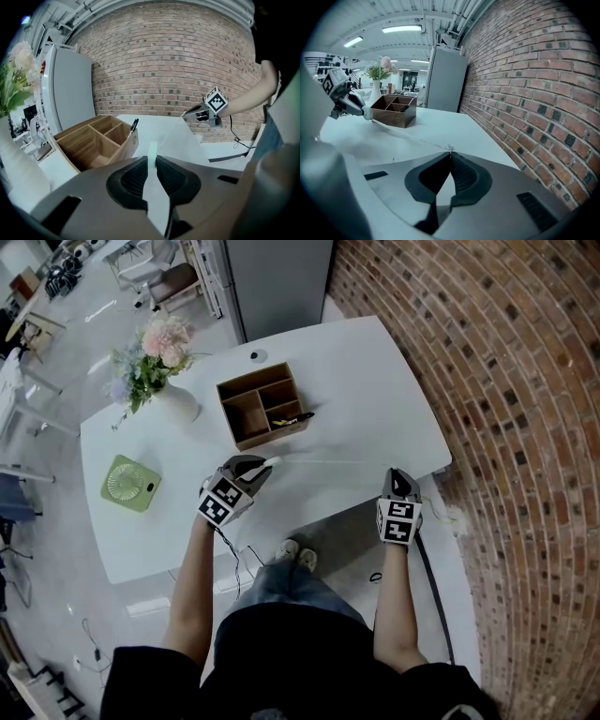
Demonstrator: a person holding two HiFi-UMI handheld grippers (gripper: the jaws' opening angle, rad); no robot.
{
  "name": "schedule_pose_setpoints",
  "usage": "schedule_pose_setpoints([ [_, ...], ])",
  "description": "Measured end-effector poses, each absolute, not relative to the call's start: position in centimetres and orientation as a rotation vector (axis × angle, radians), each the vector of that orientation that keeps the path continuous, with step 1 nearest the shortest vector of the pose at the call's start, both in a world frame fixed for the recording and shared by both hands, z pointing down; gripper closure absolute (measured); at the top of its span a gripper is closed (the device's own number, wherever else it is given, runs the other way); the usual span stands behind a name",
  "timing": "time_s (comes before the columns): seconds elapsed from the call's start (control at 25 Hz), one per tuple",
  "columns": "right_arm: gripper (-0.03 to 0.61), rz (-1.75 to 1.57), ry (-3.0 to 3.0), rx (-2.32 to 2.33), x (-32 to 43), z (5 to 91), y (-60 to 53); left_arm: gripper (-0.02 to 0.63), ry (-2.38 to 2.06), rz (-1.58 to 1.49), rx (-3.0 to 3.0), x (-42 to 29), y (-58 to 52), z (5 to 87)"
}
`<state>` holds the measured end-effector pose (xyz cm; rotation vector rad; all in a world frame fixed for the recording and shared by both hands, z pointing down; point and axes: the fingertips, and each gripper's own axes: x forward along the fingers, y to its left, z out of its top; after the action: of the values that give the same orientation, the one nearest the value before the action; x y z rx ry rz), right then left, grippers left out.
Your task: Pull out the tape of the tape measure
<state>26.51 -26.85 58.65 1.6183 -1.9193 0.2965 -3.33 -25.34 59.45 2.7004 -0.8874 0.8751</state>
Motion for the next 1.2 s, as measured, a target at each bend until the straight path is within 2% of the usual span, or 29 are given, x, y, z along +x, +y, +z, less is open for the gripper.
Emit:
schedule_pose_setpoints([
  [1.2,0.569,0.398,-1.895,1.346,24.5,67.1,-30.8,0.538,-0.859,0.963,2.605,-2.8,-27.9,65.4],
])
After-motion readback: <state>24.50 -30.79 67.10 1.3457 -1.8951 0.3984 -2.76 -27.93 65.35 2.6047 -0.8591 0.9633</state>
